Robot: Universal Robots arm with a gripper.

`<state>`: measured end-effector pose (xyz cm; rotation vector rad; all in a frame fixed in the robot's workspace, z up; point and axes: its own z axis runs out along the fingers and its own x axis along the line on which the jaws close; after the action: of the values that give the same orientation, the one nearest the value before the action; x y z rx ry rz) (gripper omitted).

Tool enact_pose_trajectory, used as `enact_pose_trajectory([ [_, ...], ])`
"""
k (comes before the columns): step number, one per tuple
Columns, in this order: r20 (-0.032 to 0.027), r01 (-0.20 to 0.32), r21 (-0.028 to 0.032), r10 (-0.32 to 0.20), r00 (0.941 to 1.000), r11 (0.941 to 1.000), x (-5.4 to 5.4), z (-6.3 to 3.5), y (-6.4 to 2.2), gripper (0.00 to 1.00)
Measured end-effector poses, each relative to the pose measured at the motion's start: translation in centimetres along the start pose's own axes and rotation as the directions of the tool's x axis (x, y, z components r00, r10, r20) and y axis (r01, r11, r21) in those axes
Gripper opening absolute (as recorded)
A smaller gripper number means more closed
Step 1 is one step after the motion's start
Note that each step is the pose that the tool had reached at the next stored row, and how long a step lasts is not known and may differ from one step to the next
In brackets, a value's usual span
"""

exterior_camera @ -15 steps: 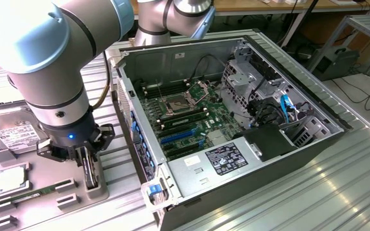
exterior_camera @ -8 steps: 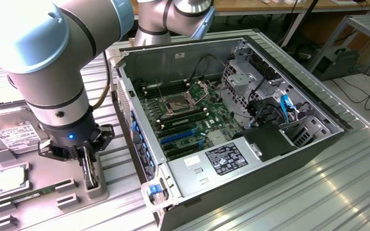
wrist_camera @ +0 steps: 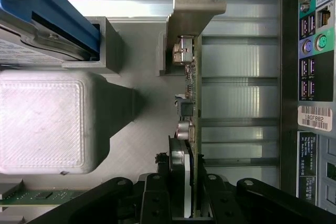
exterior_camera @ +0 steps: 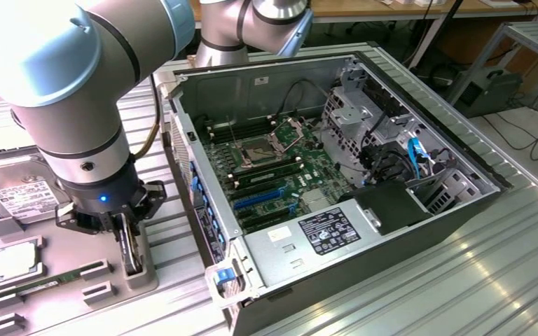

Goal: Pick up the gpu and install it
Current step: 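Pick up the gpu and move the gpu toward the slot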

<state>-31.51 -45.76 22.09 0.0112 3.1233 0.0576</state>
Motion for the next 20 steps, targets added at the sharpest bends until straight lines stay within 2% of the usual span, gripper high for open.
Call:
enact_pose_trajectory([
  [8, -0.0001, 0.0, -0.0023, 0.0, 1.0, 1.0, 0.0, -0.5, 0.02, 0.28],
  [20, -0.0001, 0.0, -0.0043, 0.0, 1.0, 1.0, 0.0, -1.99, 0.07, 0.28],
])
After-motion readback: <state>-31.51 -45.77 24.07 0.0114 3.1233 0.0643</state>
